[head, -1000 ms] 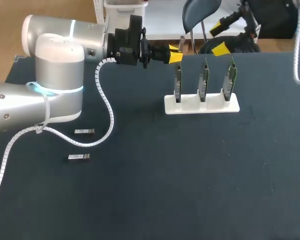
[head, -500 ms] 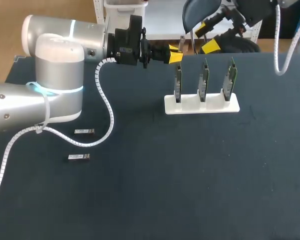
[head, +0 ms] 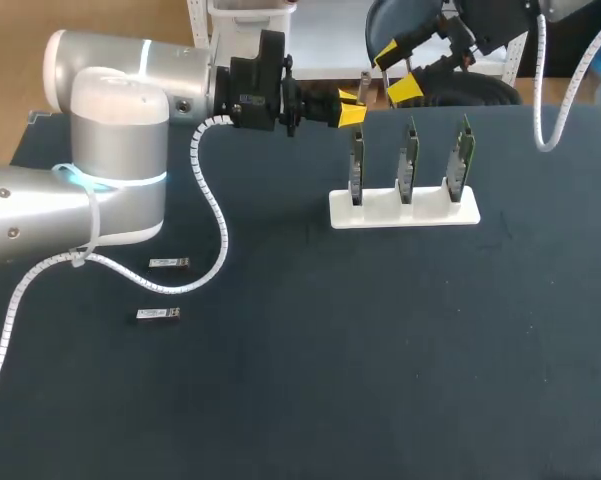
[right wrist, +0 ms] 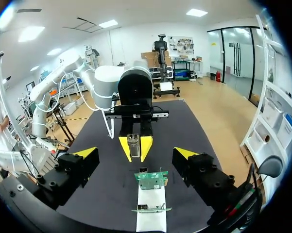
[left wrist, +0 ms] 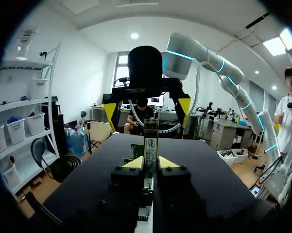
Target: Pick up the optical module with the left hand, and insert it into the network port with the right hand.
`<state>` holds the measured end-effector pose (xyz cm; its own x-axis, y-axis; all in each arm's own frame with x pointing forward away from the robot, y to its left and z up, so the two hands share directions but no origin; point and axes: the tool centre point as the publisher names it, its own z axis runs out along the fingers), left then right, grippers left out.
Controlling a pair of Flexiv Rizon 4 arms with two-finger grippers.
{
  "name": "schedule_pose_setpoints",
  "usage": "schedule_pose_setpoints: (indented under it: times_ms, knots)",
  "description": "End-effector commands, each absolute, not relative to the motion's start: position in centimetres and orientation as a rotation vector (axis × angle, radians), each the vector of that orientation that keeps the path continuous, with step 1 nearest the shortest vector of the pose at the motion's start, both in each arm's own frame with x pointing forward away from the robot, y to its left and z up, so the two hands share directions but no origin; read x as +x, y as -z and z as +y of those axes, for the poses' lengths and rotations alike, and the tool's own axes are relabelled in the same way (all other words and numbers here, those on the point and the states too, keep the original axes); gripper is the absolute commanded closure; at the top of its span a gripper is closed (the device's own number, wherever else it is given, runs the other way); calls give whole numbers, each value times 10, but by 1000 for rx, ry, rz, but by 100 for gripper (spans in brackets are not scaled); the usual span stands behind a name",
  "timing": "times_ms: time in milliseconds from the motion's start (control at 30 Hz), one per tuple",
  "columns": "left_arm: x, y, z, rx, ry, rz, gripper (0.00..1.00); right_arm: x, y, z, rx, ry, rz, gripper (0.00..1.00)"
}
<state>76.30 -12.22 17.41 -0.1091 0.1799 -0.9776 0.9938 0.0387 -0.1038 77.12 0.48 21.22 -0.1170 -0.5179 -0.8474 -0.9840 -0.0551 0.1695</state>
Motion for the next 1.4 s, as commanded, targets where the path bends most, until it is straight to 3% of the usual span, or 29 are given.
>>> schedule_pose_setpoints:
  times_ms: [33,1133,1167,1200,1233,1400]
  knots:
    - [761,-174,-122,1262,1169,1439,100,766,-211,10,-1593,-1083,1672,0]
    - [761,-174,-122,1262,1169,1439,100,769,-212,32,-1584,-1112,1669,0]
    - [761,-174,-122,1262,1169,1439,100,769,-212,32,-1584,-1110,1667,11]
    - [761,-174,-122,1262,1169,1439,100,769,-212,32,-1578,-1107,1667,85]
    - [761,-174,-122,1262,1169,1439,100,769,-212,32,-1578,-1109,1664,100]
    - [761,-174,-122,1262,1169,1439,100,768,-210,32,-1580,-1110,1666,100]
